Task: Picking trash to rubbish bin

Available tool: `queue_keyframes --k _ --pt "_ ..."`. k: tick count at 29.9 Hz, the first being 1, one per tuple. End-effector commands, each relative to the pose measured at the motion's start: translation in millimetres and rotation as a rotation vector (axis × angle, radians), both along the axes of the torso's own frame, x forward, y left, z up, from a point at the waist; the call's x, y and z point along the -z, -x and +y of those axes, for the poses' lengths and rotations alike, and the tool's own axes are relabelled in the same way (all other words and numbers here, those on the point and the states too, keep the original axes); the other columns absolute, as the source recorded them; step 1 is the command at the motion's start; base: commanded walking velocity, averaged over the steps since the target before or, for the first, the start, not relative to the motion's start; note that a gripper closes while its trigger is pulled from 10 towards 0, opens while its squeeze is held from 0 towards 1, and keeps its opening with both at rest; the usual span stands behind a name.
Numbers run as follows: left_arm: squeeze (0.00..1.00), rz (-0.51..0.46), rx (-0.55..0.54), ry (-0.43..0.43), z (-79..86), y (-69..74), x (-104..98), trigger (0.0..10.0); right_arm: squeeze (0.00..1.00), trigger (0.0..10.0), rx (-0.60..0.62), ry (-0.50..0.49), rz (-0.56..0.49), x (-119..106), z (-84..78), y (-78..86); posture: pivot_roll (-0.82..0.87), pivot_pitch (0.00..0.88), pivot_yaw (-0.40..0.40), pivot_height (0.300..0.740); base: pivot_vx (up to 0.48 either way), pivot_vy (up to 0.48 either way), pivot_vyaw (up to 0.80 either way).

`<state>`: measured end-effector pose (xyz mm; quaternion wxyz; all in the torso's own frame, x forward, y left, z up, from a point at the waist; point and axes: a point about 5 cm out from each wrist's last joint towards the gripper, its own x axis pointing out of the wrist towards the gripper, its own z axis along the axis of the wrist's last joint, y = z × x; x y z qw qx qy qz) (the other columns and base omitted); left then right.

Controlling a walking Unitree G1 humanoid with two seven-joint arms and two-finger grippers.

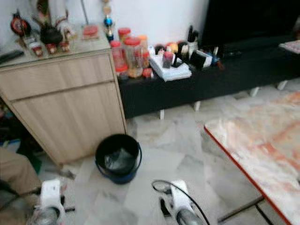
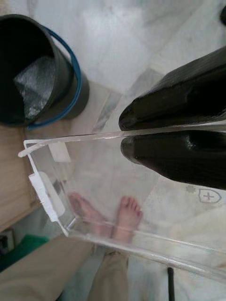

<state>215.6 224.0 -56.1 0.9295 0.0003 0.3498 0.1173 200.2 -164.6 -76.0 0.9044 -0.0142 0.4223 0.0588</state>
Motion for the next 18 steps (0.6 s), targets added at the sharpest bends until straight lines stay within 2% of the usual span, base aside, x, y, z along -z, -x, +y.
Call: queue_keyframes --k 1,5,18 --pt "0.00 0.001 -0.021 -0.027 12.2 1.8 -2.0 10.0 0.00 10.0 -0.032 -0.033 -0.029 -4.4 15.9 -9.0 0.10 0.000 0.026 0.740 0.285 0.000 0.00" --pt "0.00 0.001 -0.017 -0.025 11.3 1.3 -2.1 10.0 0.00 10.0 -0.032 -0.029 -0.032 -4.7 15.2 -9.4 0.10 0.000 0.028 0.740 0.298 0.000 0.80" --pt "0.00 -0.002 0.002 -0.022 6.8 -1.6 -2.6 10.0 0.00 10.0 -0.008 -0.024 -0.017 -3.1 10.1 -6.7 0.08 0.000 0.035 0.740 0.310 0.000 0.00"
